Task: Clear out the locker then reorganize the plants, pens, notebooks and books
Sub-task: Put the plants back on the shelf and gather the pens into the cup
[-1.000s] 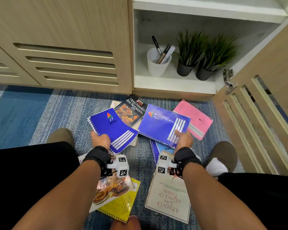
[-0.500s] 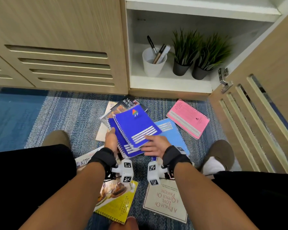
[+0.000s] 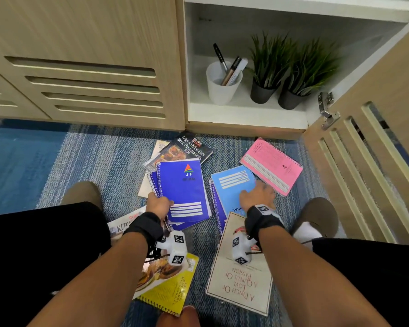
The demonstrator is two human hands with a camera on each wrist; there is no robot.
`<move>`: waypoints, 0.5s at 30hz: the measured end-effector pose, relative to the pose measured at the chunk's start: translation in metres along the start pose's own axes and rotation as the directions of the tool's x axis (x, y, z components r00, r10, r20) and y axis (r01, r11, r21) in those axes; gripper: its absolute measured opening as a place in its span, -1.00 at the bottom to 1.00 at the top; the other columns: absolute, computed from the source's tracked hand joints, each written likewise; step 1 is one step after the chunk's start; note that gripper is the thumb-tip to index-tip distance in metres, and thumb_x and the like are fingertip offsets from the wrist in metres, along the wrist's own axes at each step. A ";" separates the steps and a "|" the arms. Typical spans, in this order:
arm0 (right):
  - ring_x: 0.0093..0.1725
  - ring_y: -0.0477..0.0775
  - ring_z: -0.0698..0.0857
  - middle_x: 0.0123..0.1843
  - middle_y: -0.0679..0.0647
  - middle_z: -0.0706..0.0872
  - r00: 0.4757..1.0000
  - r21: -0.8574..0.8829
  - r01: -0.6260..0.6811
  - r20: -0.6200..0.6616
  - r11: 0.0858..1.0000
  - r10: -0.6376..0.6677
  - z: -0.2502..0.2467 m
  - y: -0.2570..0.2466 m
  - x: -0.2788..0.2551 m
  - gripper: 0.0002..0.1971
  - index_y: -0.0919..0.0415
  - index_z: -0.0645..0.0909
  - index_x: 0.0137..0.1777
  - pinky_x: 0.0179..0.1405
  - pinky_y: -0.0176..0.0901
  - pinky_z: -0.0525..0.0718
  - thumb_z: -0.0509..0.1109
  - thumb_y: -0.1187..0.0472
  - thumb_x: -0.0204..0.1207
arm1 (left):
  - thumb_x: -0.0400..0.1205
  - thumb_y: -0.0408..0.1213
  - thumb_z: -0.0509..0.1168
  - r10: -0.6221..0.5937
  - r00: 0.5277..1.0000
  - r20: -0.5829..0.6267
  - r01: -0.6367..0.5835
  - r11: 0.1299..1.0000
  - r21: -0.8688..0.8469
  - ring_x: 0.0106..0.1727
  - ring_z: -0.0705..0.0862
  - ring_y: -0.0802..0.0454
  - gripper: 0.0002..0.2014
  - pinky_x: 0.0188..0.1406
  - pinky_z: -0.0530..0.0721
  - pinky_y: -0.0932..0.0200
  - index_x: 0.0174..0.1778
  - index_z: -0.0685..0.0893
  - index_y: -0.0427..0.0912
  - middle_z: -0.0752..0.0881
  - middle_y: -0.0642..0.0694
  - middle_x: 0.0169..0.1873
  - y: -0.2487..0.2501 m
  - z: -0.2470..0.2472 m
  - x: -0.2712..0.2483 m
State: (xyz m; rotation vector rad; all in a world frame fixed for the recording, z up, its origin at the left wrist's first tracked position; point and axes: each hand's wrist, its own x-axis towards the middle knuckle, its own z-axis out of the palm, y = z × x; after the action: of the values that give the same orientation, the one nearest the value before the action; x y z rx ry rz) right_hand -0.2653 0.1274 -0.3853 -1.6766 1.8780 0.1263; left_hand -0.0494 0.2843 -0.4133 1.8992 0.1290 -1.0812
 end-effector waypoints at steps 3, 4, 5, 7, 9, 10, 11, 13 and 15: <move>0.59 0.38 0.35 0.64 0.32 0.30 0.980 0.018 -0.154 0.132 0.988 0.151 -0.004 0.030 0.017 -0.30 0.26 0.24 0.63 0.56 0.21 0.39 0.30 0.17 0.47 | 0.36 -0.59 0.33 0.018 1.000 0.003 -0.018 1.000 -0.003 0.13 0.73 -0.35 -0.59 0.16 0.69 -0.44 0.09 0.46 -0.24 0.70 -0.38 0.14 -0.002 0.000 0.002; 0.54 0.40 0.42 0.59 0.33 0.39 0.975 0.024 -0.178 0.140 0.984 0.173 -0.005 0.037 0.018 -0.32 0.26 0.32 0.58 0.53 0.22 0.43 0.31 0.15 0.43 | 0.30 -0.59 0.34 0.024 1.000 0.005 -0.024 1.000 0.012 0.12 0.73 -0.33 -0.56 0.15 0.69 -0.44 0.08 0.47 -0.25 0.70 -0.37 0.13 -0.003 0.000 0.003; 0.48 0.40 0.49 0.51 0.30 0.49 0.979 0.027 -0.171 0.114 0.985 0.167 -0.004 0.041 0.019 -0.38 0.24 0.44 0.49 0.49 0.23 0.46 0.31 0.13 0.38 | 0.28 -0.63 0.34 0.032 0.999 0.007 -0.032 0.999 0.023 0.11 0.73 -0.31 -0.53 0.14 0.70 -0.43 0.09 0.47 -0.27 0.71 -0.35 0.11 -0.004 0.000 0.003; 0.35 0.36 0.60 0.32 0.24 0.65 0.994 0.077 -0.109 -0.006 0.991 0.109 -0.002 0.038 0.016 -0.54 0.14 0.62 0.25 0.40 0.20 0.51 0.32 0.14 0.31 | 0.34 -0.73 0.32 0.044 0.999 0.011 -0.044 0.998 0.040 0.07 0.73 -0.28 -0.51 0.13 0.71 -0.39 0.12 0.45 -0.27 0.71 -0.29 0.05 -0.002 0.001 -0.002; 0.16 0.32 0.69 0.17 0.24 0.71 0.993 0.255 0.024 -0.122 0.967 0.008 -0.002 0.026 0.008 -0.61 0.11 0.65 0.08 0.20 0.10 0.62 0.28 0.18 0.22 | 0.36 -0.78 0.30 0.044 0.999 0.009 -0.044 0.997 0.062 0.01 0.71 -0.27 -0.50 0.06 0.74 -0.33 0.13 0.44 -0.26 0.70 -0.26 -0.01 0.000 0.001 -0.007; 0.06 0.31 0.71 0.10 0.23 0.74 0.985 0.313 0.102 -0.166 0.944 -0.051 -0.003 0.018 0.004 -0.66 0.11 0.64 0.03 0.06 0.04 0.64 0.27 0.22 0.24 | 0.35 -0.80 0.30 0.040 0.999 0.012 -0.041 0.997 0.073 -0.02 0.70 -0.26 -0.49 0.01 0.75 -0.29 0.12 0.44 -0.26 0.70 -0.24 -0.04 0.000 -0.001 -0.009; -0.01 0.30 0.71 0.06 0.20 0.75 0.975 0.323 0.168 -0.193 0.931 -0.109 -0.008 0.009 0.001 -0.71 0.09 0.63 0.04 -0.04 0.01 0.63 0.29 0.25 0.31 | 0.33 -0.80 0.31 0.050 0.999 0.012 -0.050 0.996 0.074 -0.03 0.70 -0.25 -0.48 -0.02 0.76 -0.27 0.10 0.44 -0.25 0.70 -0.23 -0.04 -0.001 0.000 -0.007; -0.04 0.25 0.70 0.02 0.07 0.72 0.966 0.282 0.238 -0.168 0.929 -0.197 -0.019 -0.009 0.000 -0.73 0.00 0.61 0.12 -0.10 -0.04 0.60 0.30 0.27 0.45 | 0.36 -0.72 0.40 0.052 0.999 -0.001 -0.052 0.997 0.054 -0.01 0.73 -0.23 -0.53 0.04 0.76 -0.26 0.09 0.48 -0.24 0.73 -0.21 -0.02 -0.004 -0.003 -0.004; -0.04 0.24 0.70 0.00 0.06 0.69 0.962 0.290 0.274 -0.084 0.917 -0.261 -0.034 -0.031 0.005 -0.65 -0.04 0.59 0.17 -0.11 -0.06 0.61 0.31 0.32 0.43 | 0.47 -0.47 0.48 0.054 0.998 -0.041 -0.051 0.997 0.063 0.06 0.77 -0.24 -0.66 0.17 0.73 -0.24 0.09 0.54 -0.21 0.76 -0.19 0.04 -0.006 -0.002 -0.001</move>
State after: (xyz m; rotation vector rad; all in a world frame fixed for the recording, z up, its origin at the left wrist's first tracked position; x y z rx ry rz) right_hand -0.2496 0.1019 -0.3503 -1.7107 1.5836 -0.2960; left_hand -0.0516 0.2900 -0.4164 1.9705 0.0700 -1.0201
